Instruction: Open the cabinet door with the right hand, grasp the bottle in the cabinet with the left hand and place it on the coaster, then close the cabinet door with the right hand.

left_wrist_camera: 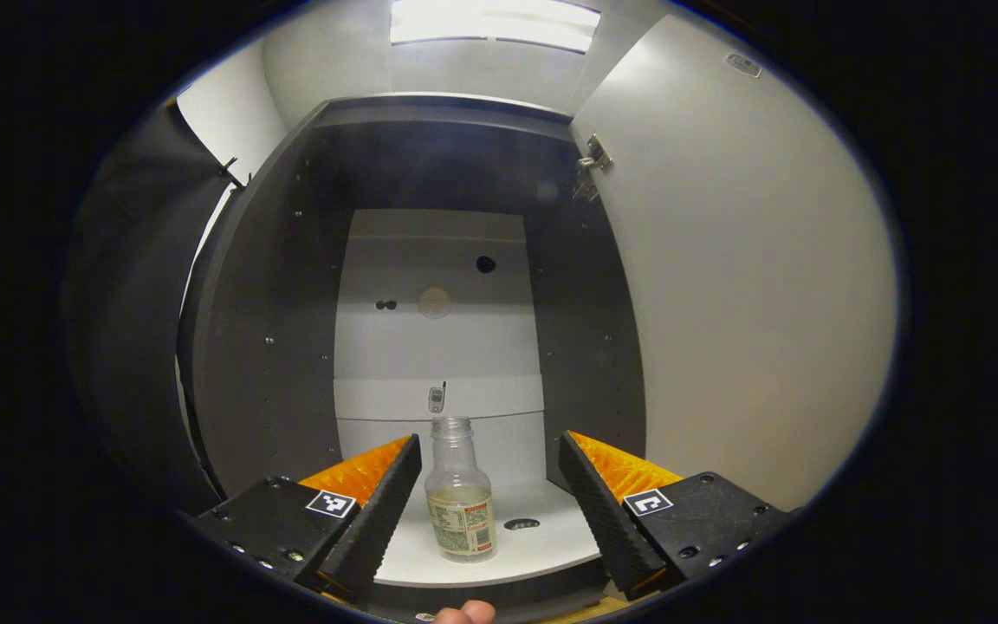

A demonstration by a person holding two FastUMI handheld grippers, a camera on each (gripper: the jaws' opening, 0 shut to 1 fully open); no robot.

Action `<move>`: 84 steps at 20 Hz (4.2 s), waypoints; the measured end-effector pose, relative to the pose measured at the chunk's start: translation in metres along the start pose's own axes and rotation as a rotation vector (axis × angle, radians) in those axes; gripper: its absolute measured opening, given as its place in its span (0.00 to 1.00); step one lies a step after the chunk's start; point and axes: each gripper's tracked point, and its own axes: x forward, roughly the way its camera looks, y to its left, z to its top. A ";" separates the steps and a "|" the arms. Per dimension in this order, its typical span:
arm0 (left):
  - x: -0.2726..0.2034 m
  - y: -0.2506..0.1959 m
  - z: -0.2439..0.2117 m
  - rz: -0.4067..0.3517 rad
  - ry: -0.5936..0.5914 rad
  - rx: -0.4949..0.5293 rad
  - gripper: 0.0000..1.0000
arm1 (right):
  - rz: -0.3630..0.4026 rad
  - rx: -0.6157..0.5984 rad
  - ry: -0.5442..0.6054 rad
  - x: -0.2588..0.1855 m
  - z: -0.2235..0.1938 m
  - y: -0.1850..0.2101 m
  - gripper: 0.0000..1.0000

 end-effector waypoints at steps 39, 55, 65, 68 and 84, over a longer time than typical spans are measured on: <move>-0.088 0.100 -0.025 0.199 -0.014 0.072 0.39 | -0.010 0.015 0.023 0.006 0.000 -0.002 0.96; -0.298 0.184 -0.264 0.576 0.198 0.050 0.39 | -0.066 -0.015 0.047 0.000 0.006 -0.004 0.96; -0.315 0.192 -0.300 0.611 0.178 0.065 0.39 | -0.099 -0.071 0.078 -0.002 0.009 -0.006 0.96; -0.318 0.188 -0.297 0.592 0.175 0.040 0.40 | -0.111 -0.085 0.075 -0.003 0.010 -0.007 0.96; -0.319 0.183 -0.274 0.545 0.188 -0.018 0.94 | -0.082 -0.054 0.059 -0.001 0.007 -0.005 0.96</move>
